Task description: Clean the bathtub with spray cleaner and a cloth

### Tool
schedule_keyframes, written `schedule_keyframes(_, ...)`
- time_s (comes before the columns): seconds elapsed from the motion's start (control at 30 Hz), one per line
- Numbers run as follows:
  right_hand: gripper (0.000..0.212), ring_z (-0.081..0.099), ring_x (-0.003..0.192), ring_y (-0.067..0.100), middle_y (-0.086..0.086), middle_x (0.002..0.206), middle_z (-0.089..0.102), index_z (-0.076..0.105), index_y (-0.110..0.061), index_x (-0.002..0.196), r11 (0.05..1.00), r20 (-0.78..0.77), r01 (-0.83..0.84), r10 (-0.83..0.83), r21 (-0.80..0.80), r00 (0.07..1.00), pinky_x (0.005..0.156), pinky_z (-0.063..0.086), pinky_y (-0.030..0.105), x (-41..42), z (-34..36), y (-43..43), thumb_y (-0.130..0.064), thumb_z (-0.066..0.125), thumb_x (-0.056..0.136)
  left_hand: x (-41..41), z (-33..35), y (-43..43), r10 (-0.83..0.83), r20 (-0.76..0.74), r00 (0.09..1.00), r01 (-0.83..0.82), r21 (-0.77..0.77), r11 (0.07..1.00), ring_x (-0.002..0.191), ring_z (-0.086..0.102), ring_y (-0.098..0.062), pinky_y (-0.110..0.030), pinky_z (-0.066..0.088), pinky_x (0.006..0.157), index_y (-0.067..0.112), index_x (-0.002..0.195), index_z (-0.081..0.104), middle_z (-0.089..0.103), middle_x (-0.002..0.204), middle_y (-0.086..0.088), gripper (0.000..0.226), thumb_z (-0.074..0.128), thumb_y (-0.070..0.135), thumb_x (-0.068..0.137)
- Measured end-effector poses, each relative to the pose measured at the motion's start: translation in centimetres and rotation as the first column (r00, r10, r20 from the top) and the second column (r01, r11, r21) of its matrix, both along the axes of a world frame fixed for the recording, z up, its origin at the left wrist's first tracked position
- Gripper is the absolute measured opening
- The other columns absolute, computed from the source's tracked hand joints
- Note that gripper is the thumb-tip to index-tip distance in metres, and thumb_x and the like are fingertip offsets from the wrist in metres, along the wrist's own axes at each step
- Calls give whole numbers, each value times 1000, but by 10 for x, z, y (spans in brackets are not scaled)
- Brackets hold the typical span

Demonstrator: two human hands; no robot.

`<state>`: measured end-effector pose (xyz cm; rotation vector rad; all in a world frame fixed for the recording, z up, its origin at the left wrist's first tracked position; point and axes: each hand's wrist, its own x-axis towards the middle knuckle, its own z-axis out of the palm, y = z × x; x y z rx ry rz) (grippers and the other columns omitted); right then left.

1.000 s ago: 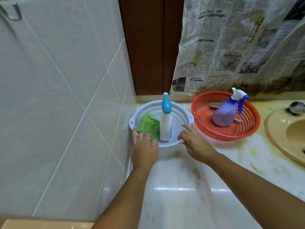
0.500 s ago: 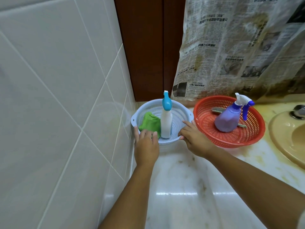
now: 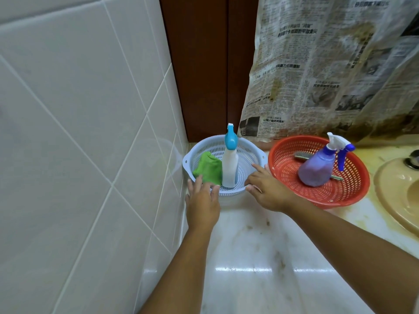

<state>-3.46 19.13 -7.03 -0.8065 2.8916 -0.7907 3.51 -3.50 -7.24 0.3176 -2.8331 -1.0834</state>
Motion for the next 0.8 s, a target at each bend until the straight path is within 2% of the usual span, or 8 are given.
schedule_keyframes(0.1, 18, 11, 159, 16, -7, 127, 62, 69, -20, 113, 999, 29, 0, 2, -49, 1000, 125, -15, 37, -4, 4, 3, -29, 54, 106, 2, 0, 0, 2, 2, 1000, -2, -31, 1000, 159, 6, -24, -51, 21, 123, 23, 116, 66, 27, 168, 5, 30, 46, 43, 108)
schedule_keyframes(0.33, 25, 3, 161, 28, -1, 129, 63, 69, -12, 119, 988, 76, -127, 121, 83, 990, 125, -12, 47, -20, 9, 11, -26, 51, 108, 9, 4, 8, 25, 25, 999, -18, -220, 975, 158, 3, -24, -59, 10, 123, 31, 121, 66, 44, 152, 13, 36, 45, 56, 104)
schedule_keyframes(0.4, 24, 0, 161, 28, 3, 142, 57, 70, -13, 120, 989, 101, -122, 113, 89, 988, 127, -7, 49, -24, 14, 13, -23, 53, 107, 9, 7, 10, 30, 21, 999, -23, -264, 964, 158, 2, -25, -60, 8, 123, 32, 118, 67, 50, 146, 14, 38, 44, 59, 103)
schedule_keyframes(0.47, 24, -4, 161, 26, 6, 159, 41, 71, -15, 123, 992, 108, -91, 81, 91, 991, 128, 3, 49, -25, 16, 14, -23, 56, 106, 9, 8, 11, 32, 7, 999, -29, -284, 958, 158, 4, -25, -60, 5, 124, 33, 115, 68, 55, 139, 15, 39, 44, 60, 102)
schedule_keyframes(0.53, 25, -6, 160, 25, 7, 164, 34, 71, -17, 125, 993, 117, -73, 62, 92, 991, 127, 9, 47, -25, 16, 16, -23, 58, 105, 9, 8, 12, 29, -8, 1000, -30, -303, 952, 158, 6, -24, -60, 2, 125, 32, 114, 69, 59, 135, 14, 40, 44, 61, 102)
schedule_keyframes(0.67, 28, 3, 161, 27, 7, 157, 47, 70, -15, 129, 991, 73, -74, 66, 113, 995, 128, 15, 53, -22, 11, 14, -22, 56, 106, 8, 7, 11, 14, -7, 1000, -16, -323, 946, 158, 8, -22, -59, 1, 125, 30, 118, 69, 60, 136, 12, 45, 41, 61, 103)
schedule_keyframes(0.73, 28, 11, 160, 26, 3, 150, 55, 70, -15, 130, 992, 33, -75, 72, 103, 997, 130, 8, 50, -20, 9, 13, -20, 57, 106, 8, 8, 11, 12, 6, 1000, -10, -323, 946, 159, 8, -20, -58, 0, 125, 30, 119, 68, 59, 138, 12, 45, 40, 62, 103)
schedule_keyframes(0.8, 28, 19, 158, 25, -1, 143, 62, 71, -17, 129, 994, -12, -70, 71, 80, 997, 127, -1, 41, -15, 7, 11, -24, 58, 105, 8, 8, 12, 14, 13, 1000, -9, -321, 947, 159, 7, -19, -58, 0, 125, 30, 119, 67, 59, 137, 13, 45, 40, 62, 103)
